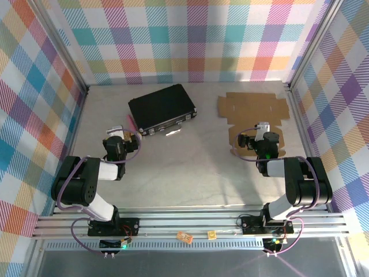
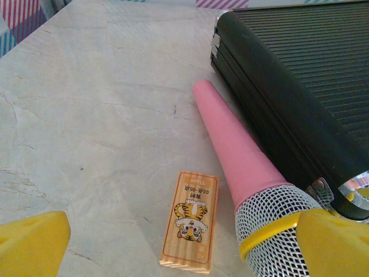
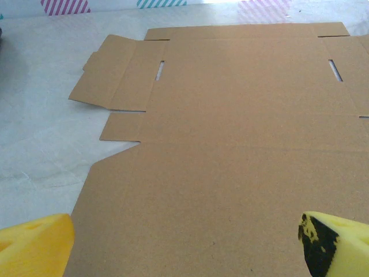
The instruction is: Fold the paper box
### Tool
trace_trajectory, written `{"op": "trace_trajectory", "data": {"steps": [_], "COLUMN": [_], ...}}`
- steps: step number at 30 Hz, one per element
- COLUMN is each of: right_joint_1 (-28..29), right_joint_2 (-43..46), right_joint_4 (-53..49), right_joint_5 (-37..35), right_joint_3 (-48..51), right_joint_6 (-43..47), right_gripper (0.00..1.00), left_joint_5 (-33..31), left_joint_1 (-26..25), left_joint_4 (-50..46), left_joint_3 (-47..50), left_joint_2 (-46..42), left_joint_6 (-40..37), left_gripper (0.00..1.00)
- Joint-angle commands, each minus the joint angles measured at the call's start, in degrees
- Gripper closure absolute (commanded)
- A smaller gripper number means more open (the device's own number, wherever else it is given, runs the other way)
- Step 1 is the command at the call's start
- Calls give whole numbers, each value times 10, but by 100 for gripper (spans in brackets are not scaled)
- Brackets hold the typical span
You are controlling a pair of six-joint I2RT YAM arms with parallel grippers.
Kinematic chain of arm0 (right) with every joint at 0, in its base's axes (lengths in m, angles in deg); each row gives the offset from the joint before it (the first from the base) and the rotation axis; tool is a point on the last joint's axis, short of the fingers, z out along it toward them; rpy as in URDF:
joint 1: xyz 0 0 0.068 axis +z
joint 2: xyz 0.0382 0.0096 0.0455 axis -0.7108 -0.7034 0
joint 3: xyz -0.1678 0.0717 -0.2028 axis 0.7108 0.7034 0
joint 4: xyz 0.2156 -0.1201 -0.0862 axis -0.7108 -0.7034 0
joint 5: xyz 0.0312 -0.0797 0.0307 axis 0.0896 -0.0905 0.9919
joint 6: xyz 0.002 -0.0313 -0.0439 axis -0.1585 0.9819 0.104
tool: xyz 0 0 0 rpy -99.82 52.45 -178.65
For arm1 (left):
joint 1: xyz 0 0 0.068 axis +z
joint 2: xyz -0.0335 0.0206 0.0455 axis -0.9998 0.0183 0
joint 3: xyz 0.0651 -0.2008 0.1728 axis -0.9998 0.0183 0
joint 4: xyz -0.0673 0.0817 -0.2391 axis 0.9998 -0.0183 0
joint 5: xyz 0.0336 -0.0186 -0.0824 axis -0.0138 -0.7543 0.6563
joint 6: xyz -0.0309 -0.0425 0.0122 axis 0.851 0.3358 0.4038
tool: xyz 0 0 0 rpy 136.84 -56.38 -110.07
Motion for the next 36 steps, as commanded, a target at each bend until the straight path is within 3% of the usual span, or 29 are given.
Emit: {"op": "trace_trajectory", "data": {"steps": [1,36], "right_joint_1": [-3,-3], "right_joint_2": [-2,10], "right_joint_4": [5,9], "right_joint_5": [11,9], "right_joint_3": [-12,-6], "right_joint_6": [-4,-6], "right_gripper": [1,1], "left_joint_5": [2,-5], "left_joint_1": [-3,-4], "left_joint_4": [-1,11], "left_joint_3": [-12,-3], "left_joint_2": [3,-3], "left_joint_6": [-6,-5], "left_gripper": [0,0]}}
